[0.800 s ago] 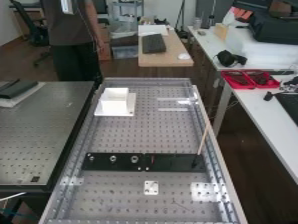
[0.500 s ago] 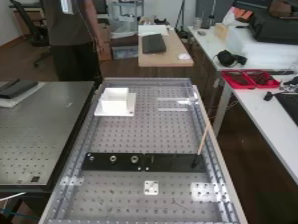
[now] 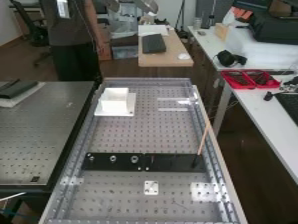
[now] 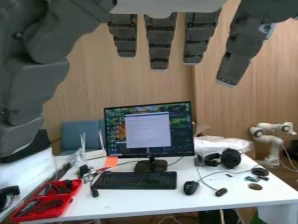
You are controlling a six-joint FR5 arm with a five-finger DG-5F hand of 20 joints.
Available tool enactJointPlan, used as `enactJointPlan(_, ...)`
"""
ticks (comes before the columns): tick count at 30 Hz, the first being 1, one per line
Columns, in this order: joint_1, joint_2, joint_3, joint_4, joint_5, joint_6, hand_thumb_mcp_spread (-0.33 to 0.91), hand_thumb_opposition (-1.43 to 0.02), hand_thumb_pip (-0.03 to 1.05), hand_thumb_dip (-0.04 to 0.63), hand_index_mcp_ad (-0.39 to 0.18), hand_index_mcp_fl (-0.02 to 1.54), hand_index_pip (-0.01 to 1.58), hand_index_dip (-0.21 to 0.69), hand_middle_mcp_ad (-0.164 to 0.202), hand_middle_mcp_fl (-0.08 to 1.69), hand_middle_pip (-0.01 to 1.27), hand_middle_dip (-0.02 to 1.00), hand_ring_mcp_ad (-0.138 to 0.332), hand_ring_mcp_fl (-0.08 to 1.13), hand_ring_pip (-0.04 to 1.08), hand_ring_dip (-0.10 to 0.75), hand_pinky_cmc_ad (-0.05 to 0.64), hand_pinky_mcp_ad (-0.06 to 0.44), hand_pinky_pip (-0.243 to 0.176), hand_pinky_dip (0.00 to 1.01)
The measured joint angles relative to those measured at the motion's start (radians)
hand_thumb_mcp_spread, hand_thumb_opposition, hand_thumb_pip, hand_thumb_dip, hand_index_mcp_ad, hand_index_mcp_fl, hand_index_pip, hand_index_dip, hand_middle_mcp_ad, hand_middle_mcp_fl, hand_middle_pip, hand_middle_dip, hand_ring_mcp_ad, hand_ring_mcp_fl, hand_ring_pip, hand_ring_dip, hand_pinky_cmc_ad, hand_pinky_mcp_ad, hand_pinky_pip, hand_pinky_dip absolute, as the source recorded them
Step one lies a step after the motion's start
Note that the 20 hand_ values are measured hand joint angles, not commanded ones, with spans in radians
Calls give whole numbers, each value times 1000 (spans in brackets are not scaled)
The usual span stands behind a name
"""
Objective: Grab the smaller nut and place it in the white container
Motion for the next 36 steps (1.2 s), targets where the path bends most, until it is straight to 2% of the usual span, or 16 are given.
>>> enactJointPlan(8, 2, 29, -54, 19, 25, 9, 237, -728, 438, 51, -72, 37, 93, 82, 70, 37, 138, 286, 152, 2, 101, 138, 417, 347, -79, 529)
enactJointPlan(11, 5, 37, -72, 20, 33, 3, 243, -728, 440, 49, -72, 37, 93, 82, 72, 35, 138, 286, 168, 0, 101, 138, 417, 347, -80, 529)
enactJointPlan(20, 13, 61, -132, 22, 64, 7, 223, -747, 459, 61, -72, 37, 93, 82, 72, 42, 138, 286, 168, 0, 99, 138, 415, 344, -91, 531)
enactJointPlan(36, 50, 117, -311, 76, 165, 21, 227, -744, 480, 79, -75, 40, 99, 82, 72, 42, 133, 288, 169, 0, 99, 138, 417, 346, -89, 531)
